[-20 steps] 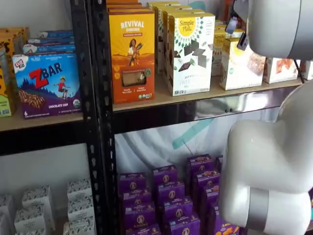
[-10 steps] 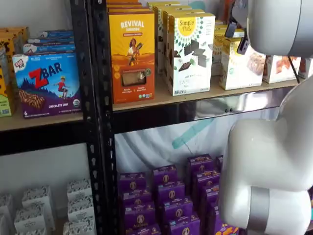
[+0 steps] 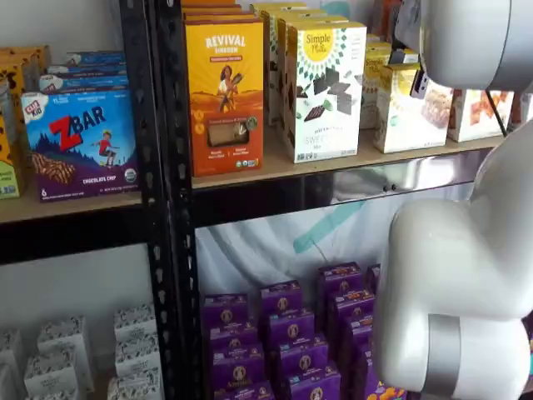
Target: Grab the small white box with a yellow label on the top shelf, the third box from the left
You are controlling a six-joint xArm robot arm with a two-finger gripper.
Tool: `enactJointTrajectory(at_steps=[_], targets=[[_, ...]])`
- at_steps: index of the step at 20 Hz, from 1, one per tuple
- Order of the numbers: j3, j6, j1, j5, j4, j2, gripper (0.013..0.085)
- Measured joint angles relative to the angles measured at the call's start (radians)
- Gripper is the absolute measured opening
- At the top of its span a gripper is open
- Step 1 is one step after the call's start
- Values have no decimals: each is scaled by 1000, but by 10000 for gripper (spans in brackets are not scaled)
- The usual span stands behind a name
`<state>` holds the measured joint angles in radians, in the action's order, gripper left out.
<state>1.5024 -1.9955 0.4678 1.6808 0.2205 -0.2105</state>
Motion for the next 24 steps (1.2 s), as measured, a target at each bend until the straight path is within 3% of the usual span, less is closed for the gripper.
enactJointTrajectory(at_steps=[13, 18, 22, 24], targets=[[-42, -10, 2, -42, -10, -16, 850], [-45, -16, 11, -42, 5, -18, 690], [-50, -19, 16, -47, 16, -22, 610], [-47, -19, 16, -44, 14, -22, 610]])
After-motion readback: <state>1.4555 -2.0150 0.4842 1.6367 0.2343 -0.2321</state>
